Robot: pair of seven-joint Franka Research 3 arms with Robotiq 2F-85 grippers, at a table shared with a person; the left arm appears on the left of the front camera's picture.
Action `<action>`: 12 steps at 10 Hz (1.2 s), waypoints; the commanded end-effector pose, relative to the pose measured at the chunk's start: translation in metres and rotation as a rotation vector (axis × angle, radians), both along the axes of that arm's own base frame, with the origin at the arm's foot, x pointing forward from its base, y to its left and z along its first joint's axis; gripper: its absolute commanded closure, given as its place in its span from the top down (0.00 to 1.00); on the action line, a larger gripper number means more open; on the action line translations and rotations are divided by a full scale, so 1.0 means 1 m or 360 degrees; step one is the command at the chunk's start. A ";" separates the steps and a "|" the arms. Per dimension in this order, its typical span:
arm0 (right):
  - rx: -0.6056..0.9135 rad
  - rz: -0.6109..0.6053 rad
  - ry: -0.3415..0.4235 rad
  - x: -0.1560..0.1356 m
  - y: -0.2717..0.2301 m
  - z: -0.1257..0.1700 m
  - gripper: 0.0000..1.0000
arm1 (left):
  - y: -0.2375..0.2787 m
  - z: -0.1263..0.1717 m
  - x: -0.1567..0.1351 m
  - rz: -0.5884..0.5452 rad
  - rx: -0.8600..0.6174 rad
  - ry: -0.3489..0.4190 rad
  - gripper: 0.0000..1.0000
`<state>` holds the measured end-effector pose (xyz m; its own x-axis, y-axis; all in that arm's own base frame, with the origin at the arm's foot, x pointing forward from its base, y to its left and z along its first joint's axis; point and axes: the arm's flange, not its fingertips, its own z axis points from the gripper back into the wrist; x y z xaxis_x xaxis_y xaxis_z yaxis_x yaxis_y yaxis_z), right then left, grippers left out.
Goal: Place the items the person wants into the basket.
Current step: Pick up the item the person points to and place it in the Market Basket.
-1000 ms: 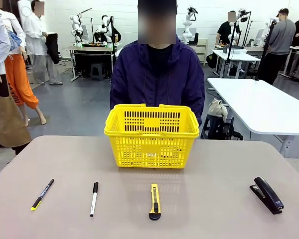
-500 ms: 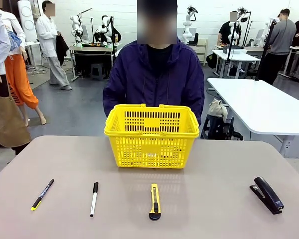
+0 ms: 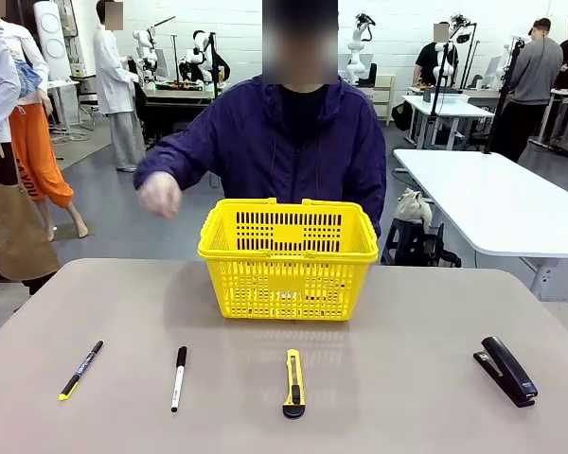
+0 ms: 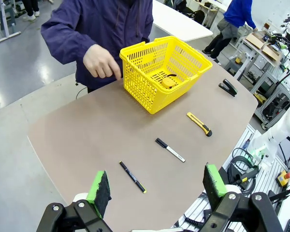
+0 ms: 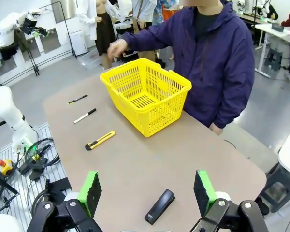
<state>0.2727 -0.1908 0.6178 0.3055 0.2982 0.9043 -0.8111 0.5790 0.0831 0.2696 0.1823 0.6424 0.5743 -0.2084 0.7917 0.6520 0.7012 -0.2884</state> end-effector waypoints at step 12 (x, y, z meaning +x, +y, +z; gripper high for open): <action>0.0005 0.0018 -0.0030 0.002 0.000 0.002 1.00 | -0.087 -0.043 -0.003 -0.0249 0.0570 0.0318 1.00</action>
<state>0.2722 -0.1903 0.6167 0.3063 0.3038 0.9021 -0.8113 0.5791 0.0804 0.2701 0.1371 0.6172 0.6324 -0.3801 0.6750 0.6766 0.6953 -0.2424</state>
